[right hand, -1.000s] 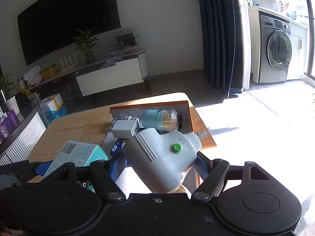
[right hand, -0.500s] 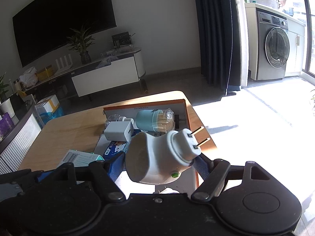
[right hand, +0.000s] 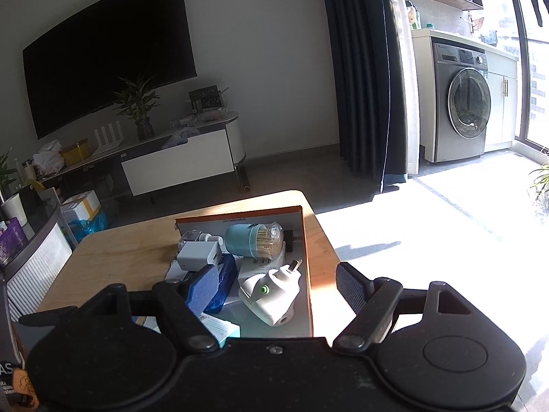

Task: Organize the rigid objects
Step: 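Lower the teal box into the tray and open the left tool while the right tool releases the diffuser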

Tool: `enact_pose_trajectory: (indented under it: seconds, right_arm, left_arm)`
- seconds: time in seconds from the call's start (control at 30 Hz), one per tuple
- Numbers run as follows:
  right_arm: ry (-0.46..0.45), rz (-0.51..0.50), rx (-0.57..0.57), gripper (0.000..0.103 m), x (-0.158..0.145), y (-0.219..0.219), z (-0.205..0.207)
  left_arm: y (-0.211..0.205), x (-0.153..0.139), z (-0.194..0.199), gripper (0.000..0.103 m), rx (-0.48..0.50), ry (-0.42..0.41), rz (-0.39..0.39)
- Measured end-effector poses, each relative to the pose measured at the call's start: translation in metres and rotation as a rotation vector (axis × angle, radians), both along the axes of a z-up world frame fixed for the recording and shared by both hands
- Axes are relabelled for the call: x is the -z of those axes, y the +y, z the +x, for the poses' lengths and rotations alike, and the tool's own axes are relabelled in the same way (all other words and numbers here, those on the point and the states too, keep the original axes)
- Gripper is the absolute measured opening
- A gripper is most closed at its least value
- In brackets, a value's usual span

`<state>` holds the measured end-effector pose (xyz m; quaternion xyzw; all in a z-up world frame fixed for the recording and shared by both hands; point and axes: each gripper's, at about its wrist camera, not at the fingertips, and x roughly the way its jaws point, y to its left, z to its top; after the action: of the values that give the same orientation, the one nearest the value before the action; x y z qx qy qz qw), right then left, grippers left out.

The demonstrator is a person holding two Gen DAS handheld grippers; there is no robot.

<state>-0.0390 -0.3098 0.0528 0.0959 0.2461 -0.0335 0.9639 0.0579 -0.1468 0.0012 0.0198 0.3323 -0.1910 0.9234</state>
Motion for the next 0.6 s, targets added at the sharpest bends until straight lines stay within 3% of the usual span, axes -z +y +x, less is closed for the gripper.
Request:
enact_pose_trajectory:
  seconds: [0.17, 0.37, 0.6]
  right_arm:
    - [-0.007, -0.004, -0.006, 0.092, -0.007, 0.001, -0.014]
    - [-0.002, -0.016, -0.037, 0.092, -0.008, 0.007, -0.036]
    - [0.039, -0.007, -0.06, 0.092, 0.004, 0.012, -0.059]
  left_arm:
    - [0.006, -0.018, -0.019, 0.102, -0.053, -0.043, 0.026]
    - [0.011, -0.037, -0.046, 0.103, -0.105, -0.071, 0.072]
    - [0.012, -0.026, -0.059, 0.103, -0.141, -0.018, 0.082]
